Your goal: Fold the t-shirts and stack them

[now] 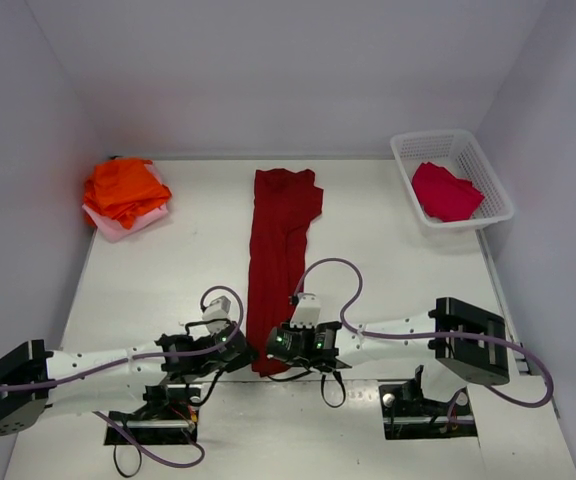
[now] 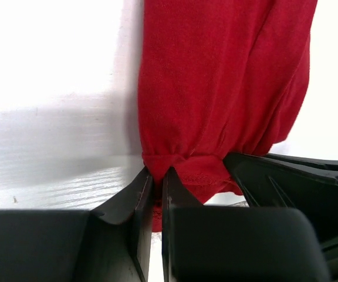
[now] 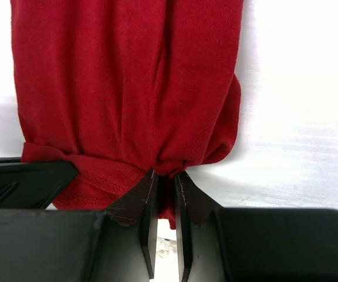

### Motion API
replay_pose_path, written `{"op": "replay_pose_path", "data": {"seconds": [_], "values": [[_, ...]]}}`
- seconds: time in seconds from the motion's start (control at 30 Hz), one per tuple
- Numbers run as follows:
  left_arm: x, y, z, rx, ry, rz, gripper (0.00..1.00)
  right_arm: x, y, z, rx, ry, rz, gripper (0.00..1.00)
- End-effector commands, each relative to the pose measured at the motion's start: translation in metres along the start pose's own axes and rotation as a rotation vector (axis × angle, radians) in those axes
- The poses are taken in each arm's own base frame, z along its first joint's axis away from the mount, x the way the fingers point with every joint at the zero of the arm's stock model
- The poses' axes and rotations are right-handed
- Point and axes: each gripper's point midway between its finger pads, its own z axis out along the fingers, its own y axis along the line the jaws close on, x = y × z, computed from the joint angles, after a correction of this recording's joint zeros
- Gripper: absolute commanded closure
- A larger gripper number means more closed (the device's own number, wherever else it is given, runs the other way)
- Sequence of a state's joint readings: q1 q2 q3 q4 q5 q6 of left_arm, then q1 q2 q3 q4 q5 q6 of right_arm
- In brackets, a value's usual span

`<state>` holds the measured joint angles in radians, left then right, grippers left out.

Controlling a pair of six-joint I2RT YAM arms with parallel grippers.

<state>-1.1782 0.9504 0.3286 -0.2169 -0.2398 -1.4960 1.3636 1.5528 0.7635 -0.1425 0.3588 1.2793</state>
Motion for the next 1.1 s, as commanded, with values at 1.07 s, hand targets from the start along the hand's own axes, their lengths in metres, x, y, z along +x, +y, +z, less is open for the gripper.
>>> {"op": "replay_pose_path", "data": {"seconds": [1.07], "values": [[-0.08, -0.074, -0.043, 0.03, -0.19, 0.12, 1.0, -0.111, 0.039, -0.072, -0.056, -0.239, -0.036, 1.0]]}}
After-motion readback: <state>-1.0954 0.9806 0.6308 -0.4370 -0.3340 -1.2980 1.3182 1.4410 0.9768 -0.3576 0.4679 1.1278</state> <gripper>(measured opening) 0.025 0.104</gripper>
